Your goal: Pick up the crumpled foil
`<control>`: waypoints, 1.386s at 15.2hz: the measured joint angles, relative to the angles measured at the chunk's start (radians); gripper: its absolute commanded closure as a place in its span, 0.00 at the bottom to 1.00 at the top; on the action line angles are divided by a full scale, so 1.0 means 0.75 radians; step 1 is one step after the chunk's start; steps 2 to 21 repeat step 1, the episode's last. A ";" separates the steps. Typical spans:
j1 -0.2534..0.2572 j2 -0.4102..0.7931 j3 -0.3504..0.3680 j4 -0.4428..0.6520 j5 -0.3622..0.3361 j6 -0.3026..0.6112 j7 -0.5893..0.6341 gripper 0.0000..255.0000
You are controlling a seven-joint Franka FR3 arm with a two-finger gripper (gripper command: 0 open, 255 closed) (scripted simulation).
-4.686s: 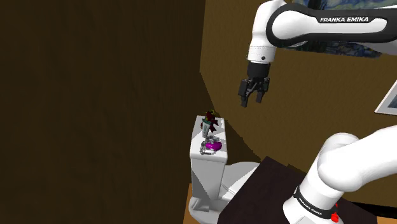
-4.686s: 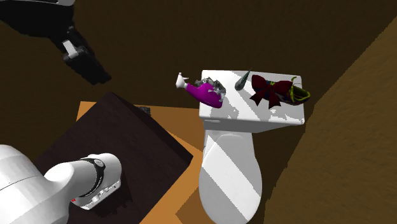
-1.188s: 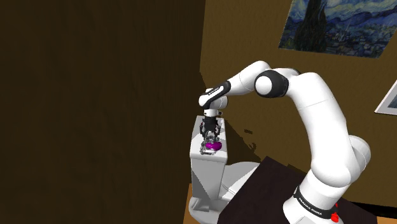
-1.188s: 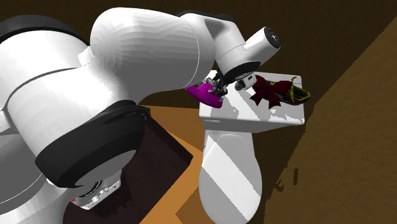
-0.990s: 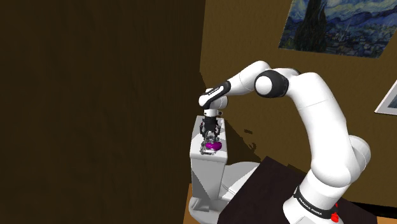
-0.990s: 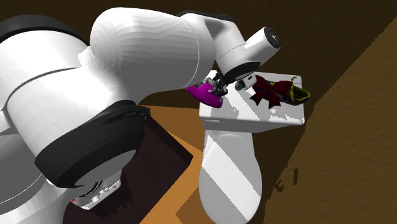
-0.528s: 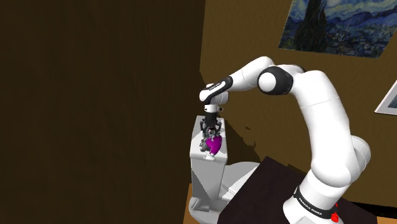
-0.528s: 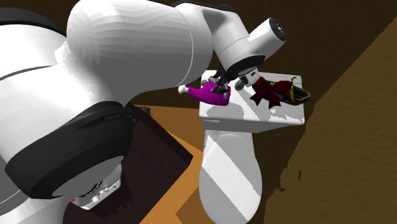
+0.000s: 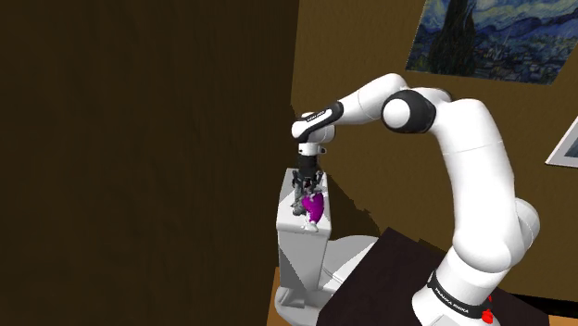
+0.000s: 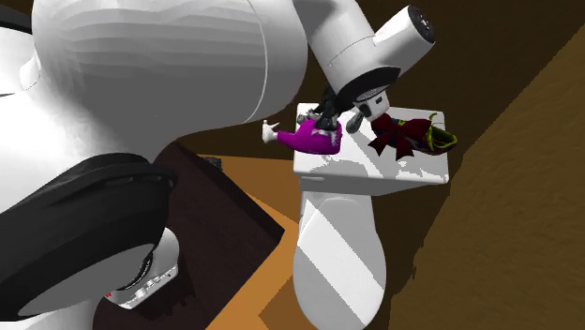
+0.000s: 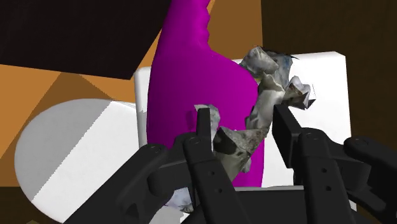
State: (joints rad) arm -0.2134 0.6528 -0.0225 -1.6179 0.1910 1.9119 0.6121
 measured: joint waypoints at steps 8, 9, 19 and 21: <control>0.000 -0.008 0.000 -0.002 0.000 -0.005 0.001 1.00; 0.000 -0.008 0.000 -0.002 0.000 -0.005 0.001 1.00; 0.000 -0.008 0.000 -0.002 0.000 -0.005 0.001 1.00; 0.000 -0.008 0.000 -0.002 0.000 -0.005 0.001 1.00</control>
